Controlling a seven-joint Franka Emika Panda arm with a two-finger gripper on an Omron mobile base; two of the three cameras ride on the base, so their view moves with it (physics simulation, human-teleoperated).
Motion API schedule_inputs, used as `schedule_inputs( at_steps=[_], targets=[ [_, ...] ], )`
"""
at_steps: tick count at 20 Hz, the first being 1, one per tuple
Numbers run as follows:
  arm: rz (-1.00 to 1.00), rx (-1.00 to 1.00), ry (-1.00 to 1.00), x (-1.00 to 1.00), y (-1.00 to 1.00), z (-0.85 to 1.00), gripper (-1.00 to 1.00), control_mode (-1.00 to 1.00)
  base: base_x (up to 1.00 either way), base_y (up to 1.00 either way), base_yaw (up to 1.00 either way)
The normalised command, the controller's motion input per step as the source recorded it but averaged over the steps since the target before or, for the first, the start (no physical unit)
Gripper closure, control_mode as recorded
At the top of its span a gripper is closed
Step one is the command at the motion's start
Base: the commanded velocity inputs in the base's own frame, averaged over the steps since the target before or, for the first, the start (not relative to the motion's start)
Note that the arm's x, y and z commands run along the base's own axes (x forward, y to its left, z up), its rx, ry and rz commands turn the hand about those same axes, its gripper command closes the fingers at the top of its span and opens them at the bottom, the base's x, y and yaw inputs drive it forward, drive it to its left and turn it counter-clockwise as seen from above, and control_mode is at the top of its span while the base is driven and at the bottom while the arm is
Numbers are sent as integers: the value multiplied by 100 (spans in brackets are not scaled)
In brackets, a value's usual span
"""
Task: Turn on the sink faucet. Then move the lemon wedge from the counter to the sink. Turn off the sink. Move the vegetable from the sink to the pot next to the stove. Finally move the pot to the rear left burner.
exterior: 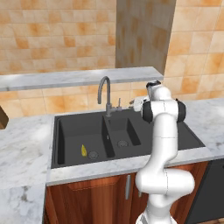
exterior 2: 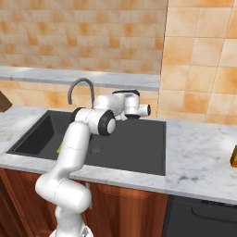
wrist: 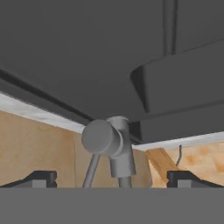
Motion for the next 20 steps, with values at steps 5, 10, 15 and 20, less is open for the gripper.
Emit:
schedule_inputs(
  at_steps=[5, 10, 15, 20],
  targets=[
    [0, 0, -16, -95, 1, 6, -100, -100, 0, 0, 0],
    [0, 0, -12, -100, 7, 13, -100, -100, 0, 0, 0],
    [0, 0, -10, -98, 17, 16, -100, -100, 0, 0, 0],
    [0, -3, -7, -80, 30, 16, -100, -100, 0, 0, 0]
  ],
)
